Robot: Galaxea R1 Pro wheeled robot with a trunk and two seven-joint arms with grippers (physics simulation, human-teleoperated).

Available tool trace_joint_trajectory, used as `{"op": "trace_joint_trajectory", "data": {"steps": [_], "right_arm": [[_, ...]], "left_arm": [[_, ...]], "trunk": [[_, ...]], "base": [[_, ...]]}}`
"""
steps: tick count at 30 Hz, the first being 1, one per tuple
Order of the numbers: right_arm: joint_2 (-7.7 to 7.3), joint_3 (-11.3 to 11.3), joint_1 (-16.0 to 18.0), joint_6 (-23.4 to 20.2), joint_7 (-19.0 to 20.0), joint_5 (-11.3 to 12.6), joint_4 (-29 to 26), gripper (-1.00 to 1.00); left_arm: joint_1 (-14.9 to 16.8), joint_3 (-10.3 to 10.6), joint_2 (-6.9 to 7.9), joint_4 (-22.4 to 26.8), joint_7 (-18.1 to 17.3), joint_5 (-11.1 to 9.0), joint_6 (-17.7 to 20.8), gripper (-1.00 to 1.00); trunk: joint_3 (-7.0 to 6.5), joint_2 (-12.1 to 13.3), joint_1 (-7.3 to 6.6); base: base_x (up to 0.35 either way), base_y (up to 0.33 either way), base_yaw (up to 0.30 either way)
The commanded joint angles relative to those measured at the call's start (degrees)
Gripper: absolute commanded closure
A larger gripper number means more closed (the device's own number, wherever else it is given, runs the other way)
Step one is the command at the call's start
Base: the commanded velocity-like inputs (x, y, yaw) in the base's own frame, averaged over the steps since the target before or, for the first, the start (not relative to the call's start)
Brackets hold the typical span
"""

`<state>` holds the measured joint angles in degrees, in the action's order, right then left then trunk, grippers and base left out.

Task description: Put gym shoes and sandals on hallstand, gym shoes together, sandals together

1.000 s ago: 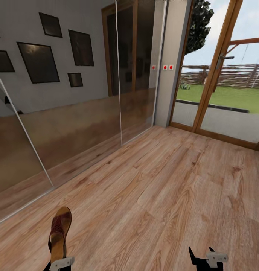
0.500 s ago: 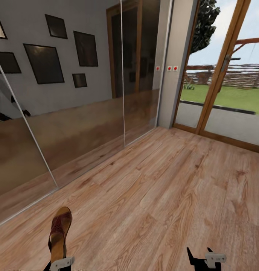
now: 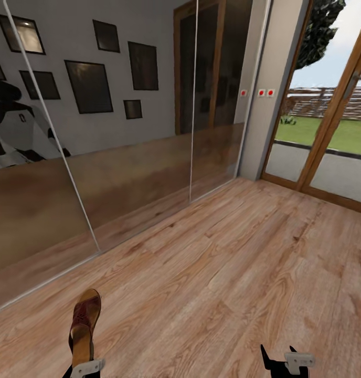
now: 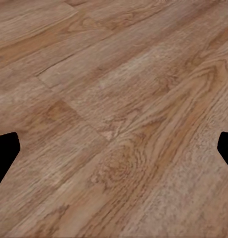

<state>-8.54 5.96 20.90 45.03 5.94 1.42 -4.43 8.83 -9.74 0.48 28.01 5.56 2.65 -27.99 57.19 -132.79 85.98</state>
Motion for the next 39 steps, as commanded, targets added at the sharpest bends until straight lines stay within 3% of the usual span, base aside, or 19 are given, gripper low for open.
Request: {"op": "trace_joint_trajectory", "data": {"steps": [1, 39], "right_arm": [[0.0, 0.46, 0.02, 0.15, 0.59, 0.15, 0.03, -1.0], [0.01, 0.46, 0.02, 0.15, 0.48, 0.07, 0.12, -1.0]], "left_arm": [[0.05, -0.06, -0.02, -0.07, 0.31, 0.47, -0.12, 1.0], [0.05, -0.04, 0.05, -0.15, 0.33, 0.25, -0.09, 1.0]], "trunk": [[0.09, -0.02, -0.01], [1.69, -0.02, -0.01]], "base": [[0.0, 0.0, 0.243], [0.0, 0.0, 0.246]]}}
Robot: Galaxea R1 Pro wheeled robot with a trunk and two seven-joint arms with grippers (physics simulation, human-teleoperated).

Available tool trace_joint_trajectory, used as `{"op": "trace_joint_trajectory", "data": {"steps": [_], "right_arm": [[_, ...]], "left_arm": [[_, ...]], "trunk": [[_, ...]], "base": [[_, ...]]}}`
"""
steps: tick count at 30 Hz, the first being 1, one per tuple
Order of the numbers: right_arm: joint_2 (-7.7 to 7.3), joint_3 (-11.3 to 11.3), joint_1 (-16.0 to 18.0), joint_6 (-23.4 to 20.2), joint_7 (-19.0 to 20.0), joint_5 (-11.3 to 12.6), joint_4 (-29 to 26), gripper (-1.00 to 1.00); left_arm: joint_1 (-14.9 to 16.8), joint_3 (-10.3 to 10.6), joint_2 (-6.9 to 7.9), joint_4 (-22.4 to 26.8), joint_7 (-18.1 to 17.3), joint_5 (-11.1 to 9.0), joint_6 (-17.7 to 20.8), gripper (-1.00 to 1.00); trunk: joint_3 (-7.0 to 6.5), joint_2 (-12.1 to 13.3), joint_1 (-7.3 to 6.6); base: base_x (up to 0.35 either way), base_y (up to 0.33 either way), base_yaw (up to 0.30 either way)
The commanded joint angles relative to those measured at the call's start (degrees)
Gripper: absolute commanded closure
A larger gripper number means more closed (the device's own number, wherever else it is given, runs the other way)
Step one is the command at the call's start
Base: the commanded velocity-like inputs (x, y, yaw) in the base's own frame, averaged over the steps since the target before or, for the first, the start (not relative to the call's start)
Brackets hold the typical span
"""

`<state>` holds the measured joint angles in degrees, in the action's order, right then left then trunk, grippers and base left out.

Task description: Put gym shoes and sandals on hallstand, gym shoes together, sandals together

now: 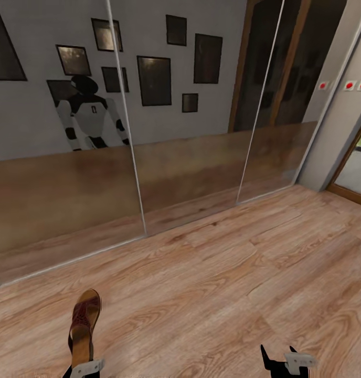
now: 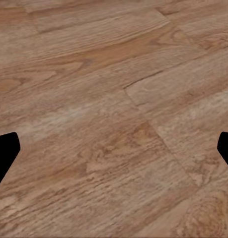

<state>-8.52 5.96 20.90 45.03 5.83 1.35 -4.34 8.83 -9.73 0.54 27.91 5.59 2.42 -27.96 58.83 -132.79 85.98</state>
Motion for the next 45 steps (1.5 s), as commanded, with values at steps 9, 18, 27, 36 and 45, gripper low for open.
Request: {"op": "trace_joint_trajectory", "data": {"steps": [9, 18, 27, 36, 45], "right_arm": [[-0.01, 0.46, 0.02, 0.14, 0.59, 0.15, 0.03, -1.0], [1.08, 0.41, 0.02, 0.24, 0.59, 0.08, 0.0, -1.0], [1.91, 0.29, 0.02, 0.19, -4.41, 0.06, -0.12, -1.0], [1.98, 0.28, 0.02, 0.15, -4.68, 0.06, -0.09, -1.0], [1.99, 0.28, 0.02, 0.14, -4.67, 0.0, -0.06, -1.0]], "left_arm": [[0.06, -0.06, -0.01, -0.04, 0.29, 0.48, -0.15, 1.0], [0.05, -0.08, -0.01, -0.04, 0.29, 0.41, -0.17, 1.0], [0.06, -0.03, -0.05, -0.08, 0.29, 0.7, -0.17, 1.0], [0.07, -0.34, -0.01, -0.05, 0.36, 0.36, -0.23, 1.0], [0.05, -0.6, 0.45, -0.49, 0.47, -2.49, -3.15, 1.0]], "trunk": [[0.36, -0.02, -0.01], [0.68, -0.02, -0.01], [1.0, -0.02, -0.01], [1.33, -0.02, -0.01], [1.64, -0.02, -0.01]], "base": [[0.0, 0.0, 0.255], [0.0, 0.0, 0.258], [0.0, 0.0, 0.264], [0.0, 0.0, 0.264], [0.0, 0.0, 0.265]]}}
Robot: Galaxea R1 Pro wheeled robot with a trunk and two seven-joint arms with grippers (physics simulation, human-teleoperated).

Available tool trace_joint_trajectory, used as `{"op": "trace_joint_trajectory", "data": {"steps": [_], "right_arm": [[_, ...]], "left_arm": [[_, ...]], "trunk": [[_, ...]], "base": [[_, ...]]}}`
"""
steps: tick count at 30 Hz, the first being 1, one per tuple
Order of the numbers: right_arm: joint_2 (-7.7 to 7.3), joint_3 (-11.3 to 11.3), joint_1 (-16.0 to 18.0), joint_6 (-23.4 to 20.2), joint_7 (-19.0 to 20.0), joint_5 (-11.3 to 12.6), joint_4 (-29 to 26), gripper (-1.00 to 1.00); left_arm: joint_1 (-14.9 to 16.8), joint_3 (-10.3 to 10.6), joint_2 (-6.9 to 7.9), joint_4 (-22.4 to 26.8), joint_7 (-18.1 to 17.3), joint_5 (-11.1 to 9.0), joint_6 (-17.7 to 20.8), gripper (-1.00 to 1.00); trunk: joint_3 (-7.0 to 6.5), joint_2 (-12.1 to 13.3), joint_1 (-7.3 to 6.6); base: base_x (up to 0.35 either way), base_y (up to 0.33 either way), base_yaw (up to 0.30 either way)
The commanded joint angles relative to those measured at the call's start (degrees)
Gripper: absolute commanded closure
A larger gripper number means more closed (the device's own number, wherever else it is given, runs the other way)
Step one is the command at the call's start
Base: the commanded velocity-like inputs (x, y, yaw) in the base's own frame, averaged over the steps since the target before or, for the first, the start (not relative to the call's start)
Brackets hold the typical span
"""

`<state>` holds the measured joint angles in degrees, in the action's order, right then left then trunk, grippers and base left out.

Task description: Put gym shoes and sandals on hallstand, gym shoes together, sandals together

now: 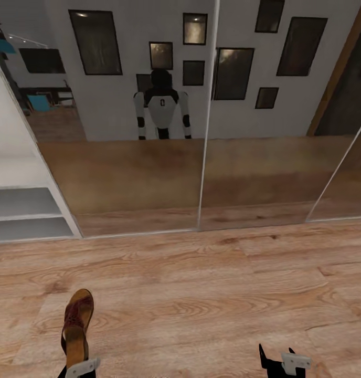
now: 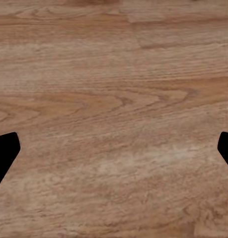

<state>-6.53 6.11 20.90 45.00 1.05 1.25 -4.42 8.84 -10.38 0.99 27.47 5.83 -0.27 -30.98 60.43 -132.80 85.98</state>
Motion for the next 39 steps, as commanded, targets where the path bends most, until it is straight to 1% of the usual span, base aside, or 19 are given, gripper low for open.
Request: {"op": "trace_joint_trajectory", "data": {"steps": [1, 3, 5, 12, 39], "right_arm": [[0.01, 0.13, 0.02, 0.14, 0.11, 0.09, 0.03, -1.0], [0.0, 0.13, 0.02, 0.13, 0.1, 0.1, 0.03, -1.0], [-0.02, 0.13, 0.02, 0.13, 0.12, 0.08, 0.03, -1.0], [0.02, 0.13, 0.02, 0.13, 0.12, 0.07, 0.03, -1.0], [-0.03, 0.13, 0.02, 0.09, 0.1, 0.07, 0.03, -1.0]], "left_arm": [[0.06, 0.08, 0.02, -0.4, 0.2, -0.5, -0.48, 1.0], [0.06, 0.14, 0.05, -0.95, 0.15, -1.29, -0.85, 1.0], [0.07, 0.19, 0.05, -1.15, 0.11, -1.54, -0.96, 1.0], [0.06, 0.67, -0.02, -1.35, 0.01, -1.53, -1.02, 1.0], [0.08, 0.1, 0.07, -1.27, 0.15, -1.71, -1.02, 1.0]], "trunk": [[0.08, -0.02, -0.01], [0.15, -0.02, -0.01], [0.22, -0.02, -0.01], [0.47, -0.02, -0.01], [1.43, -0.02, -0.01]], "base": [[0.0, 0.0, 0.265], [0.0, 0.0, 0.265], [0.0, 0.0, 0.265], [0.0, 0.0, 0.265], [0.0, 0.0, 0.265]]}}
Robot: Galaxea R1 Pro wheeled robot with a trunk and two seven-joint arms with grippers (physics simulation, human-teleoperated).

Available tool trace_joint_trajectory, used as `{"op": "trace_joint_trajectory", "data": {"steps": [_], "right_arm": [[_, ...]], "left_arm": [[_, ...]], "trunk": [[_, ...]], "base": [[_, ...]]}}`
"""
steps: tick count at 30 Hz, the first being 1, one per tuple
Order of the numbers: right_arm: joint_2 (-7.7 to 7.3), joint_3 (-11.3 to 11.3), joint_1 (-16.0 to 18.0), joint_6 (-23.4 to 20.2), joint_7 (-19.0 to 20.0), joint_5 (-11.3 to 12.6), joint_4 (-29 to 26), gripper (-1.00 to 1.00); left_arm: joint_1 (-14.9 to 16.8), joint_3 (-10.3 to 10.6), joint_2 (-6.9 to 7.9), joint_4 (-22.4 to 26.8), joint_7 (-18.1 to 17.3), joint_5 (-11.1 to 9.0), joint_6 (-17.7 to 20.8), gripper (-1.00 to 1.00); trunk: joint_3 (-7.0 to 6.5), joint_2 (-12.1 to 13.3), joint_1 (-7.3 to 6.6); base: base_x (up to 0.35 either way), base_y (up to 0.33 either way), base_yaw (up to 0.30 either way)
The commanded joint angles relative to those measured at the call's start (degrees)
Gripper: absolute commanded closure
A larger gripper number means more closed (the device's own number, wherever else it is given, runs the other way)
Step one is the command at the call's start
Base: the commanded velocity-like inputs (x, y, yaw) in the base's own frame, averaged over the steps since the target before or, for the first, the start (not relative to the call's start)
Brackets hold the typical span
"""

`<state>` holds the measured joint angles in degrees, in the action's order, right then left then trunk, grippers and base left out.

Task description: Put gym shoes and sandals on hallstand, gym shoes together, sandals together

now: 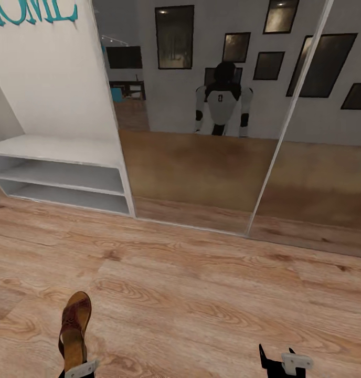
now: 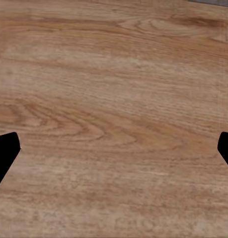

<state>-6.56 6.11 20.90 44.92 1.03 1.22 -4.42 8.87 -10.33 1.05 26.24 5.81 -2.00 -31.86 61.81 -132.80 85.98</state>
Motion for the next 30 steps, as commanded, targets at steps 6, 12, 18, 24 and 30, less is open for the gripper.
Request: {"op": "trace_joint_trajectory", "data": {"steps": [6, 12, 18, 24, 30], "right_arm": [[0.04, 0.13, 0.01, 0.16, 0.11, 0.1, 0.03, -1.0], [0.03, 0.13, 0.01, 0.16, 0.11, 0.1, 0.03, -1.0], [0.02, 0.13, 0.01, 0.16, 0.11, 0.1, 0.03, -1.0], [0.0, 0.13, 0.01, 0.16, 0.11, 0.1, 0.03, -1.0], [-0.02, 0.13, 0.01, 0.16, 0.11, 0.1, 0.03, -1.0]], "left_arm": [[0.05, 0.37, -0.12, -0.04, 0.1, 0.25, -0.13, 1.0], [0.03, 0.95, -0.34, 0.03, -0.05, 0.43, -0.16, 1.0], [0.04, 1.01, -0.28, 0.01, -0.1, 0.42, -0.14, 1.0], [0.04, 0.78, -0.41, 0.48, -0.02, 0.5, -0.13, 1.0], [0.06, 0.69, -0.51, 0.55, -0.01, 0.55, -0.13, 1.0]], "trunk": [[0.26, -0.02, -0.01], [0.47, -0.02, -0.01], [0.68, -0.02, -0.01], [0.89, -0.02, -0.01], [1.11, -0.02, -0.01]], "base": [[0.0, 0.0, 0.265], [0.0, 0.0, 0.265], [0.0, 0.0, 0.265], [0.0, 0.0, 0.265], [0.0, 0.0, 0.24]]}}
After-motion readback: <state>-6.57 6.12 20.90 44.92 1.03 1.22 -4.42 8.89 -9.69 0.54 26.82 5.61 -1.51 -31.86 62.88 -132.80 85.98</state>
